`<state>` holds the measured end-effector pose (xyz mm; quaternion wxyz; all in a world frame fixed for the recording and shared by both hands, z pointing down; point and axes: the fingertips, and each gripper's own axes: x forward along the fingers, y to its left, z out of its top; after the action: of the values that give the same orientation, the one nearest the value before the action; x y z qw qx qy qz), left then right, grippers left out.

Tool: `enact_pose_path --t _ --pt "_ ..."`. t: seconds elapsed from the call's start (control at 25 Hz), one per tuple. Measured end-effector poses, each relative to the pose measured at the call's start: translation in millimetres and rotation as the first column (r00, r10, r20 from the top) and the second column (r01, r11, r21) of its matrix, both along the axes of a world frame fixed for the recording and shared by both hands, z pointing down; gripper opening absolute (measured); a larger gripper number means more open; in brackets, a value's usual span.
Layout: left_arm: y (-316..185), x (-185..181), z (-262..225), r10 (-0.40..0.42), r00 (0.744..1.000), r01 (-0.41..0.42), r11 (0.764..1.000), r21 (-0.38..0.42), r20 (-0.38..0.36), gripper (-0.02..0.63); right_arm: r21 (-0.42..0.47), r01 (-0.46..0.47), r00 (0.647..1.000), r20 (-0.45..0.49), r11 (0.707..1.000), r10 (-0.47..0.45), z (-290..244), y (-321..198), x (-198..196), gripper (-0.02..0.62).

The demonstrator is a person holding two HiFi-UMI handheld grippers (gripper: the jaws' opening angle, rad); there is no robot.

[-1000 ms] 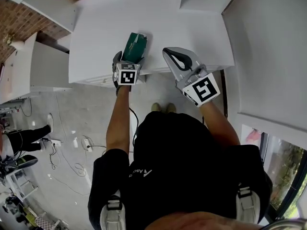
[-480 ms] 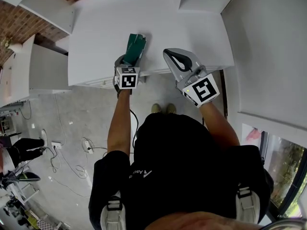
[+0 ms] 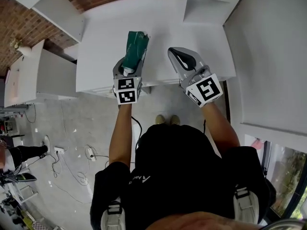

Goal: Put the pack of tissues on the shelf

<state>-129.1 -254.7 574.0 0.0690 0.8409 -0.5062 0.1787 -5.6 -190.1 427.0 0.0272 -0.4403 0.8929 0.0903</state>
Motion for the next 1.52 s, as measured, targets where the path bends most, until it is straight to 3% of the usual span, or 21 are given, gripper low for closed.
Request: enact_pose_path --t 0.4,0.72,1.24,1.52 --pt "0 10 -140 0.040 0.995 -0.023 0.984 0.178 -0.089 0.242 0.155 0.062 0.998 -0.042 0.986 -0.056 -94 -14 -8 0.002" --pt "2 27 -248 0.107 0.981 -0.056 0.954 0.296 -0.161 0.242 0.214 0.050 0.998 0.020 0.976 -0.056 -163 -29 16 0.002" --pt "-12 31 -435 0.242 0.954 -0.136 0.874 0.466 -0.176 0.242 0.298 0.069 0.998 -0.029 0.952 -0.064 -260 -51 11 0.002" --pt "-43 28 -511 0.243 0.959 -0.144 0.862 0.486 -0.147 0.242 0.320 0.057 0.997 -0.061 0.946 -0.039 -287 -65 1 0.002"
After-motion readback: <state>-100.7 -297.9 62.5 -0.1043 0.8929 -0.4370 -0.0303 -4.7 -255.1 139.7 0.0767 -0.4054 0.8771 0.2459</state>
